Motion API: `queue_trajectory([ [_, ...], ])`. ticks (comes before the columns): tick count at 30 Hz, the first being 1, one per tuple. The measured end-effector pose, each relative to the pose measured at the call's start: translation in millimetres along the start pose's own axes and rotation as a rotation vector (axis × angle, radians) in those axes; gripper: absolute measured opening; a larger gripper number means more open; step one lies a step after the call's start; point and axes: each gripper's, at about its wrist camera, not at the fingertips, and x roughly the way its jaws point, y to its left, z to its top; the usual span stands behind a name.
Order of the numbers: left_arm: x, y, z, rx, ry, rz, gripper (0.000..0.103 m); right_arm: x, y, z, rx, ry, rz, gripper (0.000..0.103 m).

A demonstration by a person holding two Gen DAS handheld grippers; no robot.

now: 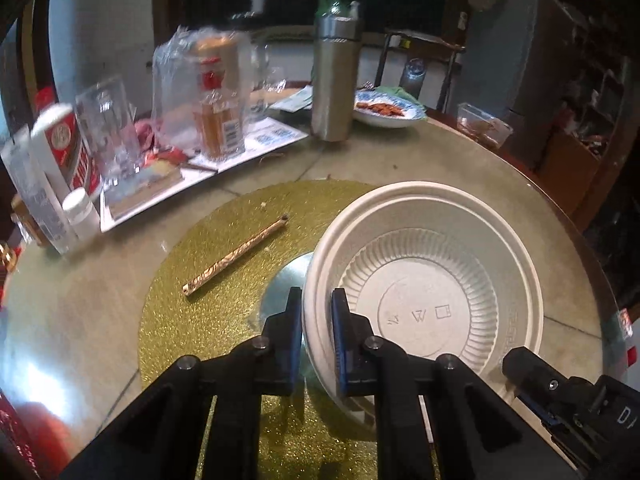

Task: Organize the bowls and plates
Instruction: 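Lift the second beige bowl and carry it to the plate stack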

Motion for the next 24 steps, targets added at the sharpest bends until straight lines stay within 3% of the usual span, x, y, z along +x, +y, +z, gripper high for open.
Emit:
queue_trajectory([
  [15, -39.0, -43.6, -17.0, 0.129, -0.044, -0.061, 0.012, -58.1, -31.2, -9.7, 0.073, -0.080, 0.052, 0.015],
  [24, -62.7, -71.2, -33.0, 0.202, -0.057, -0.115, 0.012, -92.5, -54.5, -23.8, 0.099, -0.126, 0.035, 0.015],
])
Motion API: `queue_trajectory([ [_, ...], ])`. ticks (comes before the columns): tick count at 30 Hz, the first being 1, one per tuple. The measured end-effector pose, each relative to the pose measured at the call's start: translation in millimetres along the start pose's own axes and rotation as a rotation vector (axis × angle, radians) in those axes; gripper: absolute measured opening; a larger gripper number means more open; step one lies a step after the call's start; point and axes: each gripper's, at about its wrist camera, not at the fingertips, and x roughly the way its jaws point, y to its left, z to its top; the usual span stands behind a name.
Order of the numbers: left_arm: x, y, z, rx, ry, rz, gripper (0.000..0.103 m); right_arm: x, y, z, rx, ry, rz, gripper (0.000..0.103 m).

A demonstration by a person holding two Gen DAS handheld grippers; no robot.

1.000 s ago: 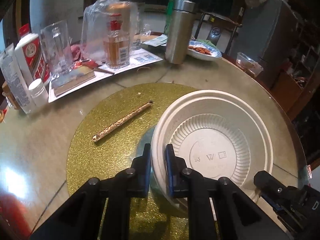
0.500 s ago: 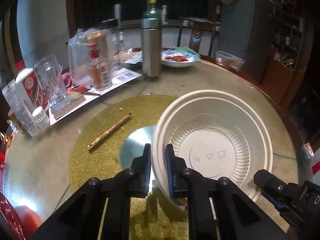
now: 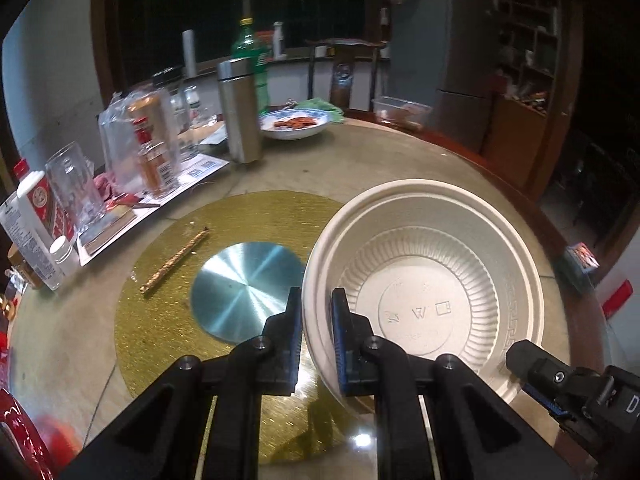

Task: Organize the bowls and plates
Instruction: 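Lift the second beige bowl and carry it to the plate stack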

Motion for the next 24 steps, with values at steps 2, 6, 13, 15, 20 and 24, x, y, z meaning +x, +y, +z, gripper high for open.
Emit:
queue_trajectory([
  [2, -7.4, -5.4, -0.6, 0.011, -0.004, -0.012, 0.012, -9.5, -5.2, -1.4, 0.005, -0.009, 0.001, 0.015],
  [6, -24.8, -11.2, -4.8, 0.026, -0.018, -0.012, 0.012, -27.4, -10.7, -4.5, 0.011, -0.029, 0.011, 0.015],
  [13, -52.5, 2.6, -14.8, 0.016, -0.032, 0.024, 0.012, -45.1, -5.7, -24.2, -0.009, -0.020, 0.063, 0.015],
  [15, -58.1, 8.2, -19.5, 0.007, -0.030, 0.033, 0.012, -46.2, -3.0, -32.2, -0.014, -0.008, 0.078, 0.015],
  [20, -71.6, 22.3, -35.9, -0.010, -0.020, 0.059, 0.012, -48.8, 0.5, -53.5, -0.032, 0.022, 0.102, 0.015],
  [24, -83.7, 32.2, -52.4, -0.016, -0.013, 0.073, 0.012, -51.6, -0.7, -72.8, -0.050, 0.045, 0.111, 0.015],
])
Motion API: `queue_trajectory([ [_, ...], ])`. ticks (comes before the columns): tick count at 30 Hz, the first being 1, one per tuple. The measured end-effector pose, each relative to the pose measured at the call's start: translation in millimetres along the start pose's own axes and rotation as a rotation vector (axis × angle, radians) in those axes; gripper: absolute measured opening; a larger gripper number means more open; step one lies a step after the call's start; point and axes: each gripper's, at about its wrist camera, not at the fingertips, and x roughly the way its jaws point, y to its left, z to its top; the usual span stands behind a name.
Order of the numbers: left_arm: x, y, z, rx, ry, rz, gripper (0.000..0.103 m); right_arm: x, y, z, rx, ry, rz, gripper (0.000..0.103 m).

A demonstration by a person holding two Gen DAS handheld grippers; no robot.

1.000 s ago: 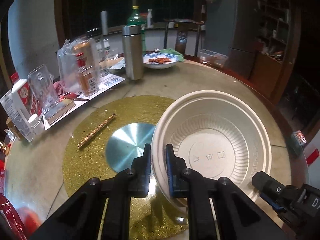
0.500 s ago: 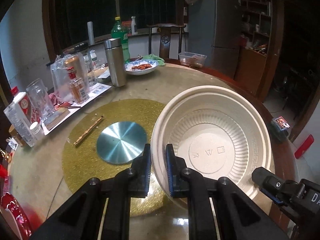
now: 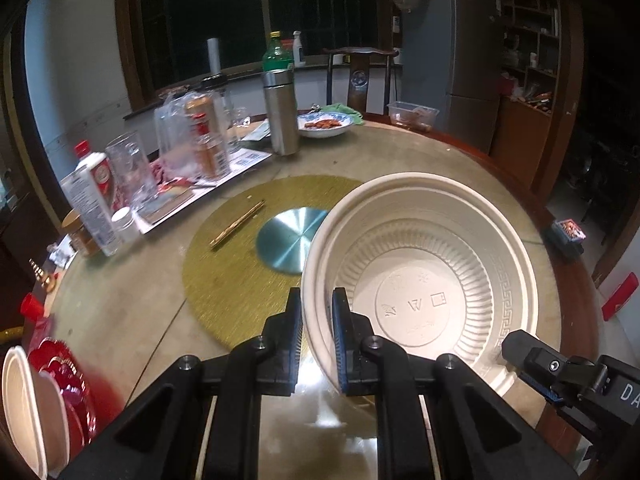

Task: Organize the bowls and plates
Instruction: 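Lift the second beige bowl and carry it to the plate stack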

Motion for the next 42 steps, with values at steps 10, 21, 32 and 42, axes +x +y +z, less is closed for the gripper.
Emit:
queue_trajectory([
  [10, -18.0, 42.7, -29.4, -0.072, 0.022, 0.019, 0.012, 9.2, 9.0, -39.4, -0.054, 0.074, 0.021, 0.015],
  [21, -55.7, 105.0, -42.7, -0.195, -0.028, 0.070, 0.012, 31.4, 53.2, -70.0, -0.158, 0.152, 0.087, 0.015],
  [32, -101.5, 183.0, -57.4, -0.324, -0.102, 0.171, 0.012, 50.2, 131.9, -110.6, -0.334, 0.238, 0.187, 0.015],
  [42, -115.7, 251.8, -88.9, -0.441, -0.095, 0.272, 0.013, 81.6, 194.0, -165.5, -0.510, 0.327, 0.209, 0.016],
])
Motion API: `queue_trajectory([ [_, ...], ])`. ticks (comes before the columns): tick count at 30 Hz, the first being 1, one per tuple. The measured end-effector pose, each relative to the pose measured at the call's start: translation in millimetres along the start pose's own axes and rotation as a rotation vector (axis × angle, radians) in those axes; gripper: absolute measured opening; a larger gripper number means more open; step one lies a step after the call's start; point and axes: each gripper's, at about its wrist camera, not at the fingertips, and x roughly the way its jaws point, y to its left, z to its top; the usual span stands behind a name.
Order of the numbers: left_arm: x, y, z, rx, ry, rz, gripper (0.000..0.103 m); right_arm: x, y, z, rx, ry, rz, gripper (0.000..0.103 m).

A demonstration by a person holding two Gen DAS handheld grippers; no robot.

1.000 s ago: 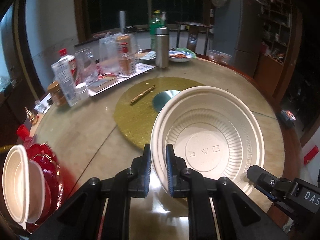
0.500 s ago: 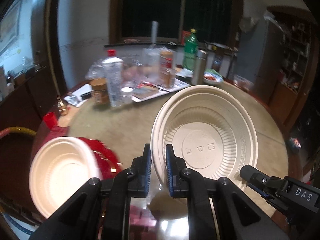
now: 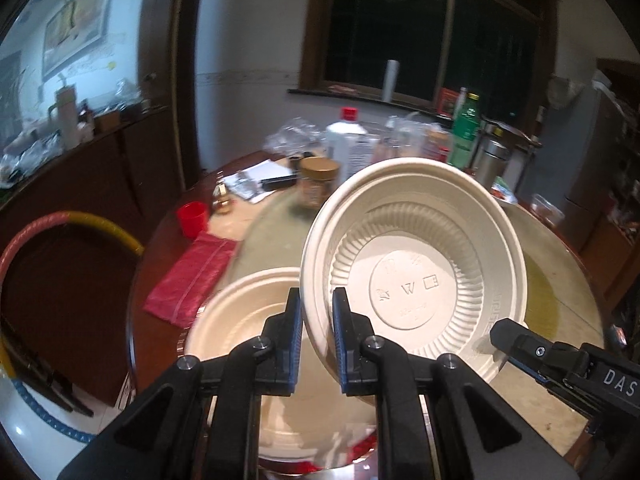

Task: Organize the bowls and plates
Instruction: 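Lift the second beige bowl and carry it to the plate stack, then lower the beige bowl into the bowls stacked on the red plates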

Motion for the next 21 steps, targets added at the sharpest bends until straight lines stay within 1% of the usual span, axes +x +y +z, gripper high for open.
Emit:
queue_trajectory([
  [6, 2.3, 27.9, -3.8, -0.047, 0.010, 0.035, 0.014, 23.7, 31.4, -4.3, -0.101, 0.036, -0.031, 0.016],
  [10, 0.2, 36.5, -4.5, -0.062, 0.010, 0.040, 0.014, 32.9, 41.4, -5.8, -0.128, 0.052, -0.038, 0.016],
  [17, -6.6, 46.0, -2.8, -0.080, -0.004, 0.036, 0.014, 33.9, 56.8, -10.0, -0.158, 0.055, -0.039, 0.016],
  [21, -10.8, 47.9, -0.6, -0.077, -0.016, 0.049, 0.014, 30.4, 67.9, -10.3, -0.186, 0.048, -0.036, 0.016],
])
